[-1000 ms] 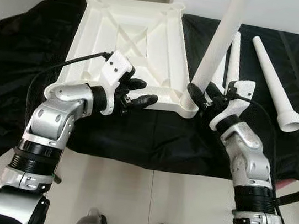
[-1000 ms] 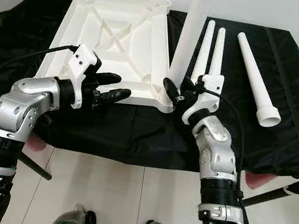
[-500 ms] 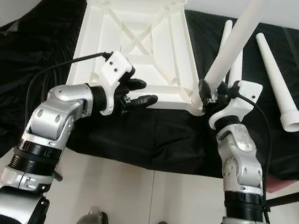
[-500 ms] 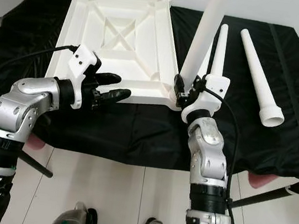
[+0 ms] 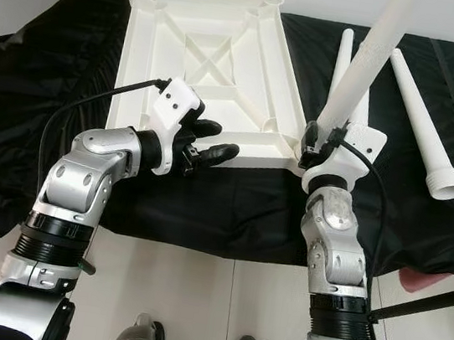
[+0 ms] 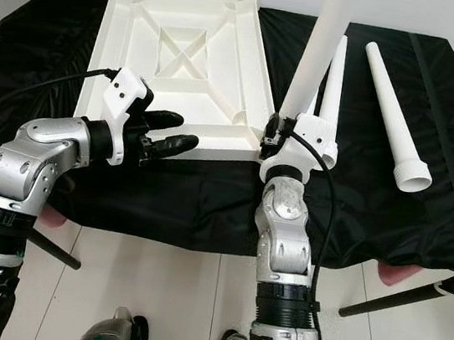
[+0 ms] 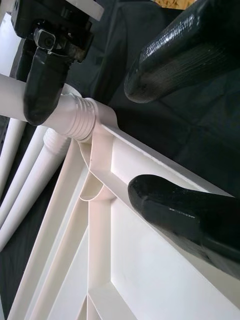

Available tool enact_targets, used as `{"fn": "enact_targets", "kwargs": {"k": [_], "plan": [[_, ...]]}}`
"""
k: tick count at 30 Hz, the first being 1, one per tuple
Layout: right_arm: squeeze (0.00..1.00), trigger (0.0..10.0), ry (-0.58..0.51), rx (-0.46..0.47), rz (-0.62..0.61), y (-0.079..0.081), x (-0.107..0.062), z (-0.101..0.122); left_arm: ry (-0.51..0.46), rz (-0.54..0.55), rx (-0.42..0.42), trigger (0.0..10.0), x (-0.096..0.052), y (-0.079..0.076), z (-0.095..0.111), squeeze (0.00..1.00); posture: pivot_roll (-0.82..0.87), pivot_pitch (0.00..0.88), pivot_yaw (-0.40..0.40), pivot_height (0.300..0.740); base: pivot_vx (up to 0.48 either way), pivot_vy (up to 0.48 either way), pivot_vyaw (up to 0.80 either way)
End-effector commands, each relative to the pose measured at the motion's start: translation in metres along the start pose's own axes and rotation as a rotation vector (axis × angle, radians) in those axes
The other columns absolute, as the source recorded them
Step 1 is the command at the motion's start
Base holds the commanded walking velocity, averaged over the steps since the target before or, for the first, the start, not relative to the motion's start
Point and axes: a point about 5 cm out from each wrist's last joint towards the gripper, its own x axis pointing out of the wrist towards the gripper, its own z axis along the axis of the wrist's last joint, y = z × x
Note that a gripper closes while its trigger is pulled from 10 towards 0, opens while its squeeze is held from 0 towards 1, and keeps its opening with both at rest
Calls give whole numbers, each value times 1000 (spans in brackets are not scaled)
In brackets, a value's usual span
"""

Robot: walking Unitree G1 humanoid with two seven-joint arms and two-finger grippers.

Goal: Building children table

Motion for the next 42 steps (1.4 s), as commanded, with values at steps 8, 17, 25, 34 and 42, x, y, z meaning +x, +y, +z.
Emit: {"fn": "enact_targets", "kwargs": {"k": [8,17,25,34,42], "plan": [[957,10000,-27,10,103,2,-7,-6,-4,96,-5,10000,0,4,0,0,-11,120,55,740,0,0,0],[1000,10000,-53,40,167,-6,-6,-5,-11,90,-7,10000,2,2,0,0,-17,101,46,740,0,0,0],[0,10000,-8,41,307,-16,6,-11,-14,85,-10,10000,4,1,-1,0,-17,87,42,740,0,0,0],[0,10000,22,-20,536,-31,26,-14,-16,72,-7,10000,7,0,0,0,-18,90,44,740,0,0,0],[0,10000,66,-23,646,-37,45,-18,-25,70,-15,10000,8,-2,1,0,-2,95,44,740,0,0,0]]}}
